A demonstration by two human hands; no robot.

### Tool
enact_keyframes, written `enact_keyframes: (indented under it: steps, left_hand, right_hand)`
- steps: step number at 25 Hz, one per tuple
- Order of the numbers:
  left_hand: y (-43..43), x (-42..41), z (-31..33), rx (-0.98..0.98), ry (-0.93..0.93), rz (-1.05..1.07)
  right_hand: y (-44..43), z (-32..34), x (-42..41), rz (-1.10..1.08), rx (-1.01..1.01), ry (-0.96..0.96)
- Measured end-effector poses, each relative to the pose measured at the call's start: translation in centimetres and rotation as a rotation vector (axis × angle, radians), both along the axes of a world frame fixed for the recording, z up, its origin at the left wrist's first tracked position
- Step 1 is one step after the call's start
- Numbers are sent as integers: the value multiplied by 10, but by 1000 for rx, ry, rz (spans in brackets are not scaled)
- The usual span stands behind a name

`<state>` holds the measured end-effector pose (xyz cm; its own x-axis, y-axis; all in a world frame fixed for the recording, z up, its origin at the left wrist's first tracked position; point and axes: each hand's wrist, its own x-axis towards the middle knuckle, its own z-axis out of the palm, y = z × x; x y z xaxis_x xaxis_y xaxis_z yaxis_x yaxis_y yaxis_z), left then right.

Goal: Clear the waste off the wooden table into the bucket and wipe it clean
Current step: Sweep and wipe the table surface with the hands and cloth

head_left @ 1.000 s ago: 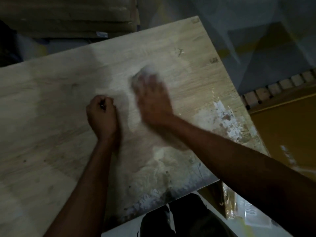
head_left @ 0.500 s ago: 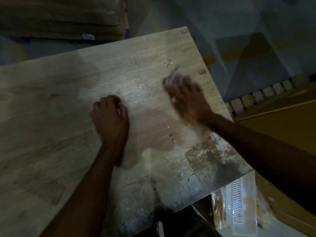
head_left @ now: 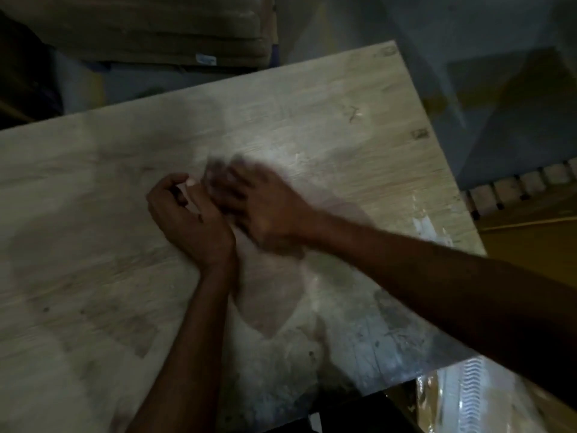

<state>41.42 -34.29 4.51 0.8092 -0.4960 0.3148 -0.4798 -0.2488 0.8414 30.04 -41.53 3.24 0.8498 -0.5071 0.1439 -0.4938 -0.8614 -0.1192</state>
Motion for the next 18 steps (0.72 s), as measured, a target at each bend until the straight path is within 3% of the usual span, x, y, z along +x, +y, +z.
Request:
enact_keyframes:
  steps: [3,4,7,8,11,12,15,16,18]
  left_hand:
    - [-4,24,-2,112,-54,46]
    - [-6,32,-7,168,0,103]
    - [-8,36,-13,244,104,144]
    - [-8,34,-14,290,99,144]
    - [-14,31,-16,371,53,165]
    - [-14,31,-18,375,59,167]
    - [-15,31,-19,365,84,170]
    - [-14,32,-17,374,76,171]
    - [-15,31,-17,401,43,174]
  right_hand:
    - [-53,5,30,-571,203,87]
    - [-44,-4,44,-526,223,29]
    - [-19,-13,49,102,-3,33]
    - [-42,-13,50,122,-42,29]
    - [-104,3,77,-451,93,25]
    - [-105,-1,95,-448,146,10]
    - [-79,-16,120,120,-25,104]
    - [-92,-11,119,133,-24,86]
    - [-119,5,109,-318,63,15]
